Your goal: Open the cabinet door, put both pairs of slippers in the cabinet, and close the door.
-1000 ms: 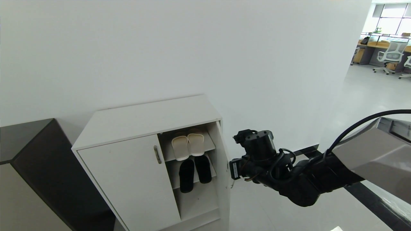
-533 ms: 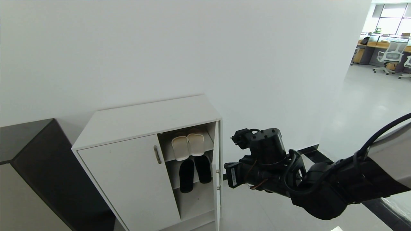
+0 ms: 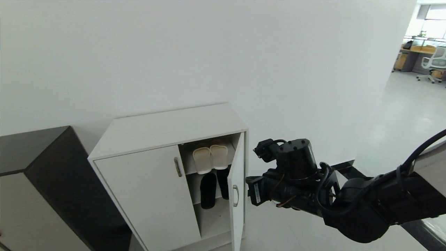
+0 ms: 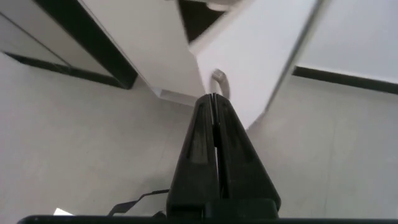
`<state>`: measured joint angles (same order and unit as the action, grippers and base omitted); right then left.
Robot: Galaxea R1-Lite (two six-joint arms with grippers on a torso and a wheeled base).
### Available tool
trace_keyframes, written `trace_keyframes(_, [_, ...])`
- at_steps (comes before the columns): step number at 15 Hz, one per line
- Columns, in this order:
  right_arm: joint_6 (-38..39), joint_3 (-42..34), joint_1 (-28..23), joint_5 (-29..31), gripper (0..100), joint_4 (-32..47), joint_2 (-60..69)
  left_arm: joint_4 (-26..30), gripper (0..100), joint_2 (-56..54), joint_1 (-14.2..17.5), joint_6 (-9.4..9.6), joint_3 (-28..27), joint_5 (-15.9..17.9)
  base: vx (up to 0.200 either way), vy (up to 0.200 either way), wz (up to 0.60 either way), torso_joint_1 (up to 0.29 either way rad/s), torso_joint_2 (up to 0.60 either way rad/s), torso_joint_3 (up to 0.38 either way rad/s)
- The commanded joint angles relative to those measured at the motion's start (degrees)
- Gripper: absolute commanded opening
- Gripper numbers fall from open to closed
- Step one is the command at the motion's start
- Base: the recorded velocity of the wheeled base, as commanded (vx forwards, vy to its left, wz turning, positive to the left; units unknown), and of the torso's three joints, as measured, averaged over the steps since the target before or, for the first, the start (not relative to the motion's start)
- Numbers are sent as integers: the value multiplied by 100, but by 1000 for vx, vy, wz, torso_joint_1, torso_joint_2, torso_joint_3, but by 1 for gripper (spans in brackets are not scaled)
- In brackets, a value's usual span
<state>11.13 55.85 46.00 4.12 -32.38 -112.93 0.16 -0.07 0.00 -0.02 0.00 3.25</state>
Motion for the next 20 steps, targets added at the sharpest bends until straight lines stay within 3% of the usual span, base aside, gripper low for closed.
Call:
trace_keyframes(1, [3,-12,6,1,0,3,8,2,0,7,0,-6,0,0,0,0,600,-2,2,2])
trace_keyframes(5, [3,-21,-12,1,0,-32,17,2,0,7,9,-6,0,0,0,0,600,2,2,2])
trace_keyframes(7, [-6,-170,-135,27,0,-295,87,2,0,7,0,-6,0,0,0,0,0,0,0,0])
trace_keyframes(9, [-146,-408,-425,45,0,-541,263,2,0,7,0,-15,0,0,0,0,0,0,0,0])
trace_keyframes(12, [-366,-1023,-1277,80,0,-541,817,2,0,7,0,-6,0,0,0,0,0,0,0,0])
trace_keyframes(14, [-419,-1260,-1515,71,0,-550,817,2,0,7,9,2,0,0,0,0,0,0,0,0])
trace_keyframes(16, [-498,-1445,-1734,27,0,-656,421,2,0,7,0,2,0,0,0,0,0,0,0,0])
trace_keyframes(20, [-507,-1128,-1787,10,0,-1139,-502,2,0,7,0,-6,0,0,0,0,0,0,0,0])
